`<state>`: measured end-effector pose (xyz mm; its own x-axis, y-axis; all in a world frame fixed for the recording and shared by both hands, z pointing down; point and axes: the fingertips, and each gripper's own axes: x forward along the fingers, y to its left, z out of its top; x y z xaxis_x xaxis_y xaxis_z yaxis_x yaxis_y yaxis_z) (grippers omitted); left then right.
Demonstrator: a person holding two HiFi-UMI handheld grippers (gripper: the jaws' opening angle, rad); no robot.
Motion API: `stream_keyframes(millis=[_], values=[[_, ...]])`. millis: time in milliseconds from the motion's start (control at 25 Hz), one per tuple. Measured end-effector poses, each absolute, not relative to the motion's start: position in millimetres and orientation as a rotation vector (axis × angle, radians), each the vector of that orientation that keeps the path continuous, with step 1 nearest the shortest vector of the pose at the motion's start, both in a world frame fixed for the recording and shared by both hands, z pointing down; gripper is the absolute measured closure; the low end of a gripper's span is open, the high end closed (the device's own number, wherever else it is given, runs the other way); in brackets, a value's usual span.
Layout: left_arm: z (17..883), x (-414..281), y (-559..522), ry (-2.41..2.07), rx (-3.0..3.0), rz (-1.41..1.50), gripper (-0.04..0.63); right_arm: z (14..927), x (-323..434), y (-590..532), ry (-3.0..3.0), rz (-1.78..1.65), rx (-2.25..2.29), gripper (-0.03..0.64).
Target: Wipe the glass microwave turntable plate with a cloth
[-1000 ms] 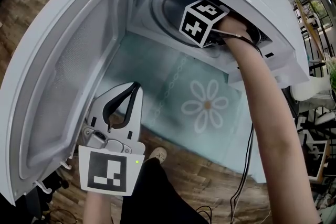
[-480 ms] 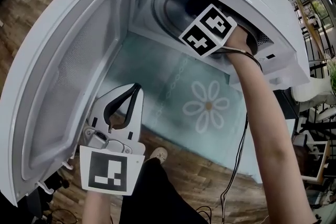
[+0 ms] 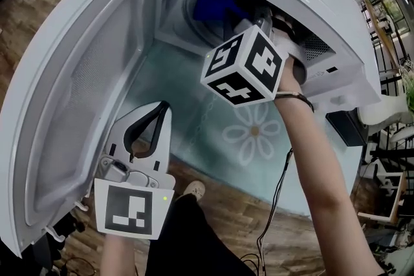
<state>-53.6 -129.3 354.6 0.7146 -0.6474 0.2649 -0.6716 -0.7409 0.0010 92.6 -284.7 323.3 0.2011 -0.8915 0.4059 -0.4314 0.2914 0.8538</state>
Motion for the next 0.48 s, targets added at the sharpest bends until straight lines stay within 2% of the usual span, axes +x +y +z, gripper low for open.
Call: stream_keyframes(millis=[480], values=[[358.9,-51.6,-128.3,-1.087,2.814,0.396,0.591,358.9,65.5,-282.0,-1.448,-0.509,1.176,0.560]])
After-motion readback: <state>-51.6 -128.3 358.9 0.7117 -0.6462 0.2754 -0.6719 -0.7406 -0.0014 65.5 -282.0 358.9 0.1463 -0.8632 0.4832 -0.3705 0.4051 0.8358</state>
